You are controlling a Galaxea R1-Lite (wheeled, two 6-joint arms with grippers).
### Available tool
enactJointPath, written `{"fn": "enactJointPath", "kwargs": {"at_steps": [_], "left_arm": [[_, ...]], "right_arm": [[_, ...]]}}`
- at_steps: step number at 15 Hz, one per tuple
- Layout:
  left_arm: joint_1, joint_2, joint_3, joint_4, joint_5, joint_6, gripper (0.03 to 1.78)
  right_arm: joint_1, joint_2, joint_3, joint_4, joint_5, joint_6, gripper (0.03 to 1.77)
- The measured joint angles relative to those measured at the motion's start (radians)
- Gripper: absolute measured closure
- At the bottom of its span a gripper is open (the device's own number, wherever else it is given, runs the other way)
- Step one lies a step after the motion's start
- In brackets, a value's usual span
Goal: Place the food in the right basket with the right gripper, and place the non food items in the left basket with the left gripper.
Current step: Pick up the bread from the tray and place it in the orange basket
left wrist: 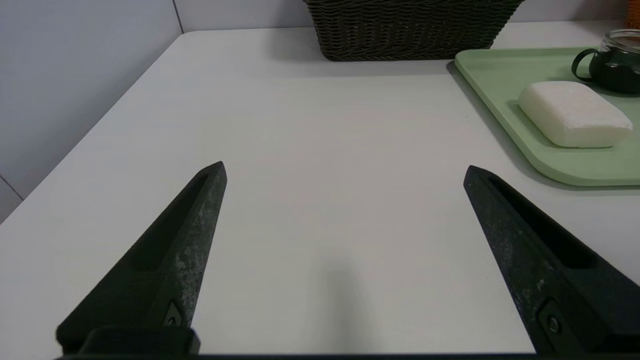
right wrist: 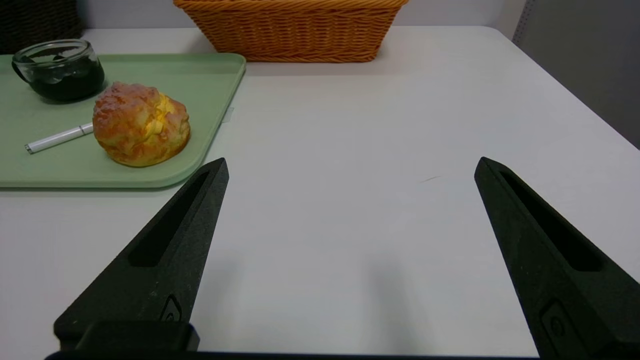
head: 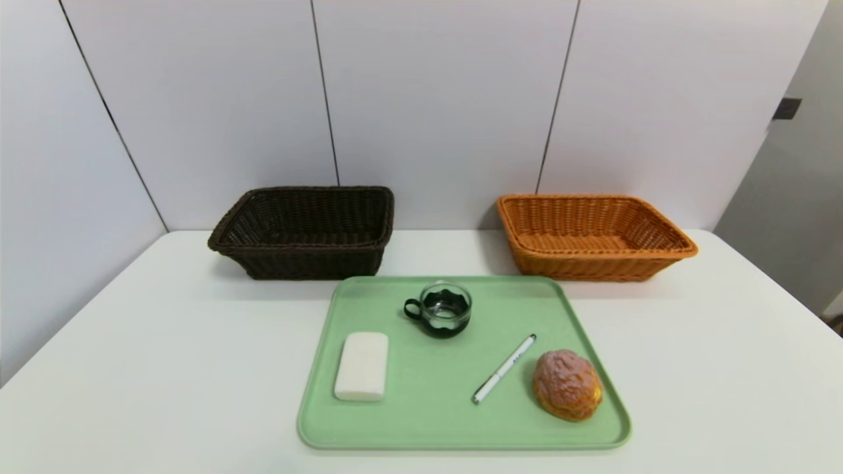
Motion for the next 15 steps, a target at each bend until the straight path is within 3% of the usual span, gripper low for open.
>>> {"fn": "enactJointPath", "kwargs": {"at_steps": [9, 11, 13, 15], "left_arm": [[0.0, 0.0, 0.0, 0.0, 0.001, 0.008, 0.12], [0.0, 0.001, -0.003, 0.013, -0.001, 0.03, 0.12], [0.0, 0.009, -0.046, 0.057, -0.024, 0.041, 0.12], [0.0, 0.044, -0.14, 0.079, -0.049, 0.049, 0.12]], "right_arm": [[0.0, 0.025, -0.003, 0.005, 0.0, -0.009, 0.1], [0.0, 0.049, -0.013, 0.004, 0.016, -0.047, 0.1], [0.0, 0.105, -0.095, 0.028, 0.054, -0.041, 0.1], [0.0, 0.215, -0.27, 0.07, 0.087, -0.025, 0.1]]}}
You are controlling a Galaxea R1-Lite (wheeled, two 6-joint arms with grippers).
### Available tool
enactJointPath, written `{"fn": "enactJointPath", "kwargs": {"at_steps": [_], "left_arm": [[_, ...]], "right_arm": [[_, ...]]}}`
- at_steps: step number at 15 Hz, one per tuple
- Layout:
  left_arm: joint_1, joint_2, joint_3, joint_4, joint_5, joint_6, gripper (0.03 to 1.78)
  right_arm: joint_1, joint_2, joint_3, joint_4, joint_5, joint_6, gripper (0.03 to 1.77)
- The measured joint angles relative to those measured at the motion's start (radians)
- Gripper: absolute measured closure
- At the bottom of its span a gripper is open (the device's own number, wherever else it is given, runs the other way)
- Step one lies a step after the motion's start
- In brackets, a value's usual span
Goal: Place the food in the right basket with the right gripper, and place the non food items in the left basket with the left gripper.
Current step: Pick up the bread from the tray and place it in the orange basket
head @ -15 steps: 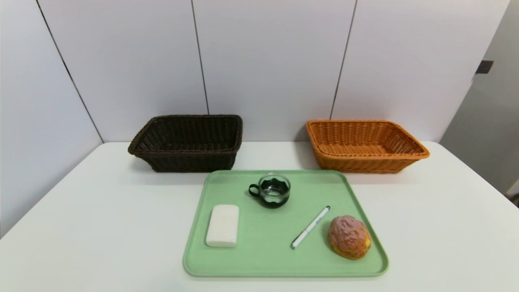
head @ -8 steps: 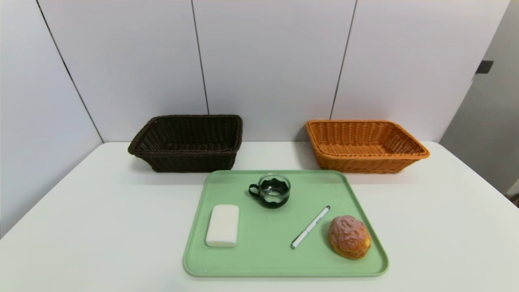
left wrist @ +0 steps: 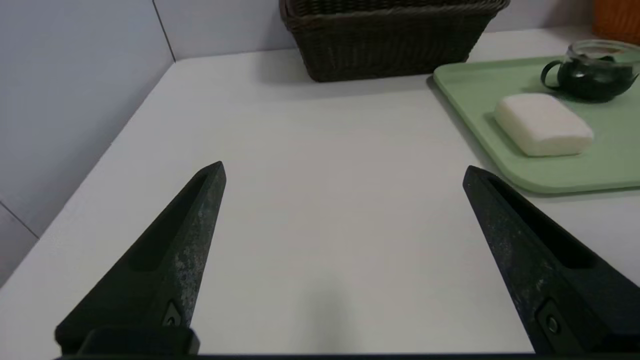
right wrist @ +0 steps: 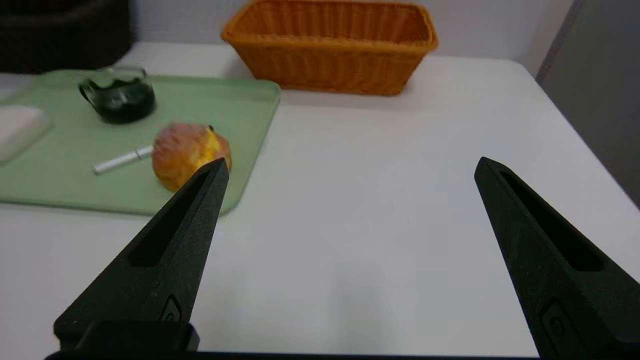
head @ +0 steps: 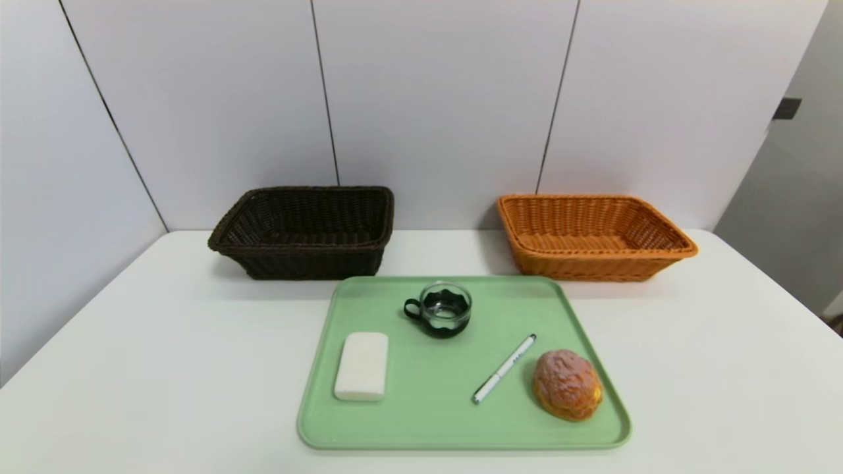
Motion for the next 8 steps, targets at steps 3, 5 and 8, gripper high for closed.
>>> {"fn": "enactJointPath", "kwargs": {"at_steps": [3, 5, 8], "left_arm": [[-0.002, 0.159, -0.201, 0.005, -0.016, 0.002, 0.12], [-0.004, 0.306, -0.346, 0.006, -0.034, 0.0, 0.12], [-0.005, 0.58, -0.582, 0.007, -0.053, -0.03, 0.12]], "right_arm": [[0.0, 0.252, -0.361, 0.093, 0.041, 0.01, 0.1], [0.007, 0.437, -0.642, 0.195, 0.057, 0.014, 0.1], [0.061, 0.709, -1.03, 0.4, 0.062, 0.022, 0.1]]}}
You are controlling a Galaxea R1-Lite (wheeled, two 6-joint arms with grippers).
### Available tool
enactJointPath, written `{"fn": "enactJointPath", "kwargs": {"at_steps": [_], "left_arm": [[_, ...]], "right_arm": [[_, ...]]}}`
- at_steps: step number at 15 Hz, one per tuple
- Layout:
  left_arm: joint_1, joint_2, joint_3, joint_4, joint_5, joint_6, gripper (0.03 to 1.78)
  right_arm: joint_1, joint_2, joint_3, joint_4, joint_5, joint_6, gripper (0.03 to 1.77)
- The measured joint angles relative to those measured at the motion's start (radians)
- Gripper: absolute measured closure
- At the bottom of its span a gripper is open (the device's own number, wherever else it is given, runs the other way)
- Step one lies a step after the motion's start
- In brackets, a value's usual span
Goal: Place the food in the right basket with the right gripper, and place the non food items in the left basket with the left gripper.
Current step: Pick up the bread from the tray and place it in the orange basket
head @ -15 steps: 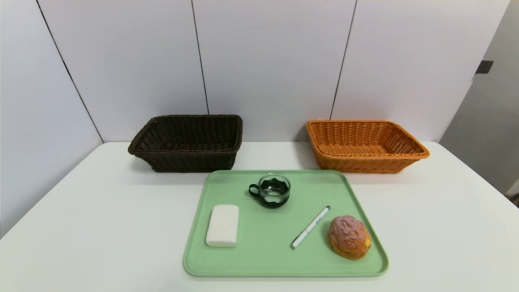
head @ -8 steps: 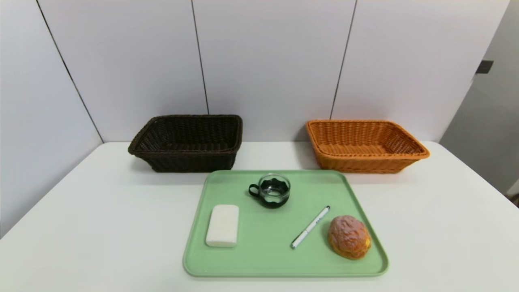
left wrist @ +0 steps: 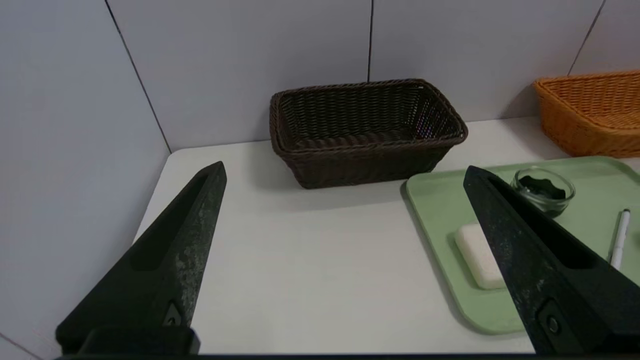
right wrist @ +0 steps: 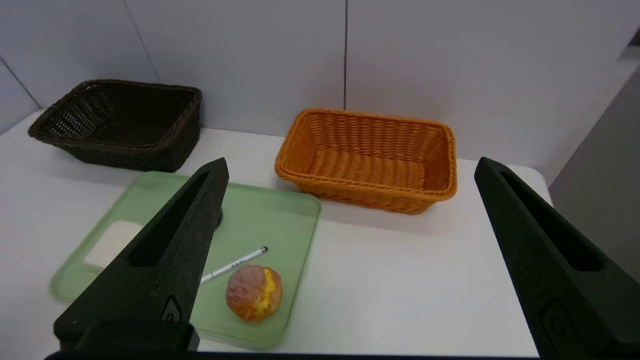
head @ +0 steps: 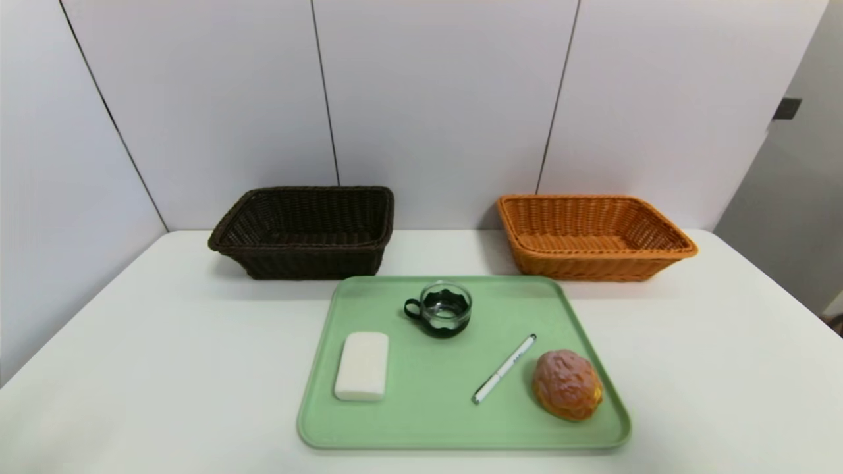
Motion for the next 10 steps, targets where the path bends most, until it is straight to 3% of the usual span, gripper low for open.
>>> {"fn": "enactJointPath", "kwargs": {"at_steps": [3, 6, 8, 10], "left_arm": [[-0.002, 0.259, -0.183, 0.02, -0.008, -0.054, 0.12], [-0.06, 0.439, -0.291, 0.153, -0.009, -0.107, 0.12], [-0.129, 0.494, -0.337, 0.274, -0.005, -0.181, 0.12], [-0.201, 0.529, -0.355, 0.331, 0.019, -0.239, 0.12]], "right_arm": [[0.12, 0.259, -0.248, 0.222, -0.056, 0.05, 0.1], [0.26, 0.498, -0.439, 0.396, -0.146, 0.216, 0.1], [0.358, 0.627, -0.561, 0.549, -0.166, 0.359, 0.1], [0.441, 0.723, -0.624, 0.712, -0.171, 0.473, 0.1]]}}
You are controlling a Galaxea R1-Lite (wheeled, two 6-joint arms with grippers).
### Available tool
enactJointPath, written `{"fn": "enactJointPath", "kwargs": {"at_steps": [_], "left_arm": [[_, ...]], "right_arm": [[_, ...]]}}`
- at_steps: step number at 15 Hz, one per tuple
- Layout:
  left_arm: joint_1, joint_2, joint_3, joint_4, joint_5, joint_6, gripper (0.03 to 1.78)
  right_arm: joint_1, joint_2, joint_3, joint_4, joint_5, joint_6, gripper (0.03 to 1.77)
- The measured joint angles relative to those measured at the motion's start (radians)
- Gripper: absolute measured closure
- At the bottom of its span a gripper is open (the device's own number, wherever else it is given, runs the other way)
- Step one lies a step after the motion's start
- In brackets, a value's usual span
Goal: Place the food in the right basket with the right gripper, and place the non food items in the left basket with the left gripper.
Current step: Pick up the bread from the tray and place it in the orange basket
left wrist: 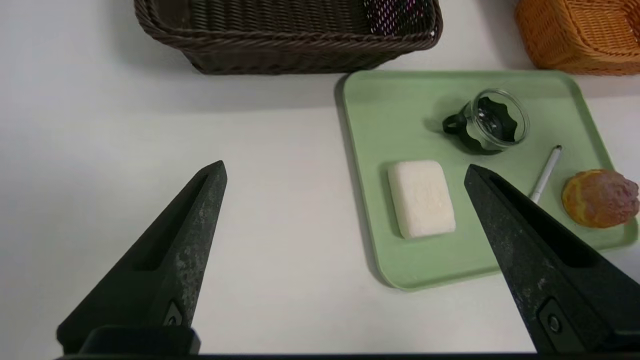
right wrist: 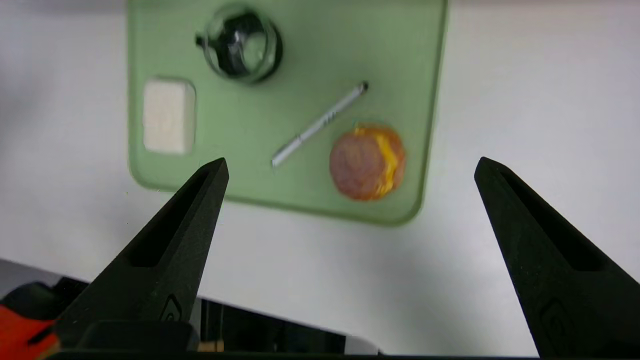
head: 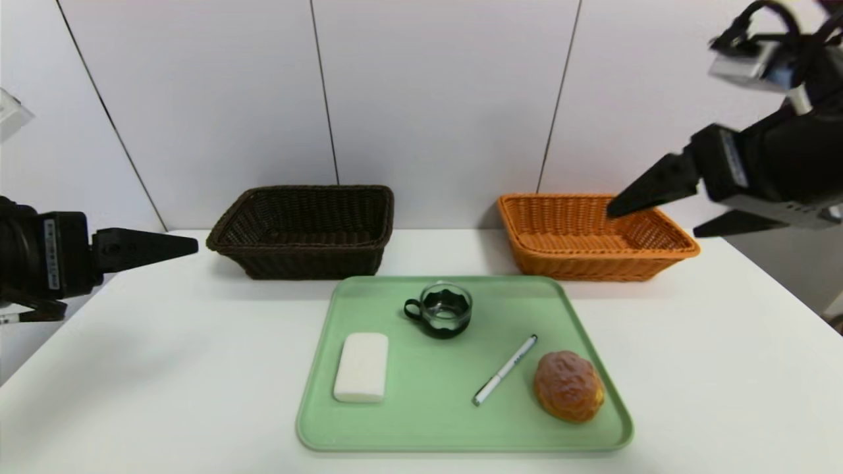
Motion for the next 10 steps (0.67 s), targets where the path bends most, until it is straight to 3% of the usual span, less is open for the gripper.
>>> {"fn": "enactJointPath", "kwargs": {"at_steps": [4, 8, 10], "left_arm": [[-0.12, 0.068, 0.023, 0.0, 0.121, -0.011, 0.12], [-0.193, 0.126, 0.029, -0.007, 0.134, -0.032, 0.12], [-0.21, 0.166, 0.029, -0.067, 0.161, -0.05, 0.12]], "right_arm": [[0.074, 0.113, -0.023, 0.156, 0.003, 0.074, 0.1], [0.095, 0.191, -0.021, 0.16, 0.002, 0.099, 0.1], [0.095, 0.23, -0.007, 0.159, -0.005, 0.097, 0.1]]}}
